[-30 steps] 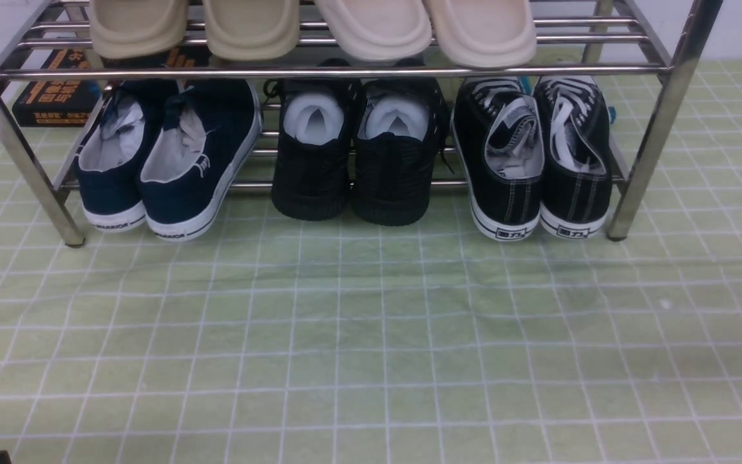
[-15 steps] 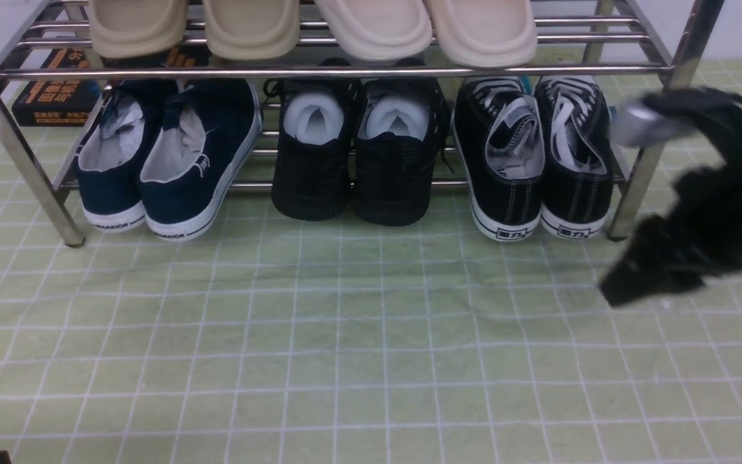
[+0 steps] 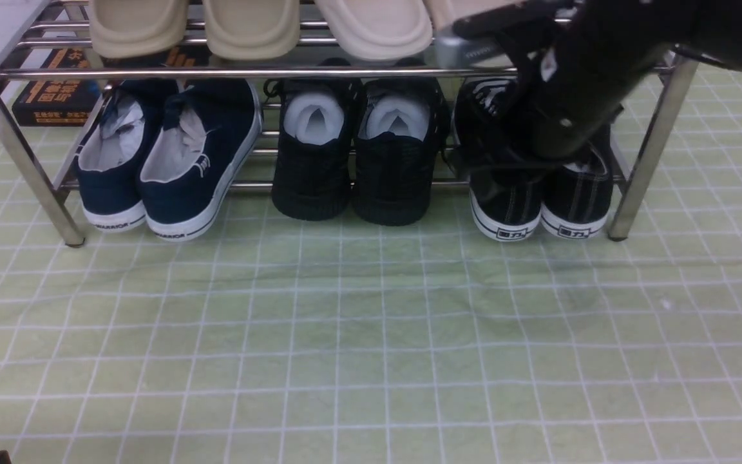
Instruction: Take the shoes off the shelf with your hand from the green coffee tablecloth.
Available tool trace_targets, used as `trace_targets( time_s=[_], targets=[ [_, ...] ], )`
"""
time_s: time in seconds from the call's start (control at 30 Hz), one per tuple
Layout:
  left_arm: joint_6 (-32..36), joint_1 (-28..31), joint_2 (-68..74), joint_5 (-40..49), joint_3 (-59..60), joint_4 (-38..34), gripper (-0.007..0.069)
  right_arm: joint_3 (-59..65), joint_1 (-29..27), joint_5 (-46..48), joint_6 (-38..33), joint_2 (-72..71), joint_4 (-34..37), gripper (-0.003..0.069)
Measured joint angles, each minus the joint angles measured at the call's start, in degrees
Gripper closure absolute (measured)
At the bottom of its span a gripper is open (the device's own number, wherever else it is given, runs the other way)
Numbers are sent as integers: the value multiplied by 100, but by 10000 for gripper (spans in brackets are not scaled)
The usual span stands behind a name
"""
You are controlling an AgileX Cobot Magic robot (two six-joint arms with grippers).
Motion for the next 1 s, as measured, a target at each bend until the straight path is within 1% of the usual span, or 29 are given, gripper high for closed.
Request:
trace_targets(
  time_s=[0.1, 0.23, 0.37, 0.57, 0.63, 0.67, 0.7, 0.77, 0.8, 1.0],
  targets=[
    [0, 0, 0, 0, 0, 0, 385, -91, 0, -268, 252, 240, -297, 282],
    [0, 0, 0, 0, 0, 0, 385, -114, 0, -715, 340, 580, -589, 286],
    [0, 0, 0, 0, 0, 0, 385, -115, 6, -1000, 403, 840, -845, 311],
    [0, 0, 0, 0, 0, 0, 385, -115, 6, -1107, 740, 1035, -1292, 410],
    [0, 0, 0, 0, 0, 0, 385, -115, 6, -1114, 878, 1064, -1411, 493],
    [0, 0, 0, 0, 0, 0, 385, -115, 6, -1114, 879, 1064, -1411, 510],
    [0, 0, 0, 0, 0, 0, 385, -115, 17, -1114, 916, 1058, -1446, 571],
    [0, 0, 0, 0, 0, 0, 385, -115, 17, -1108, 951, 1049, -1452, 645],
    [0, 0, 0, 0, 0, 0, 385, -115, 17, -1094, 958, 1028, -1452, 657],
    [0, 0, 0, 0, 0, 0, 385, -97, 74, -578, 958, 580, -1262, 657]
  ],
)
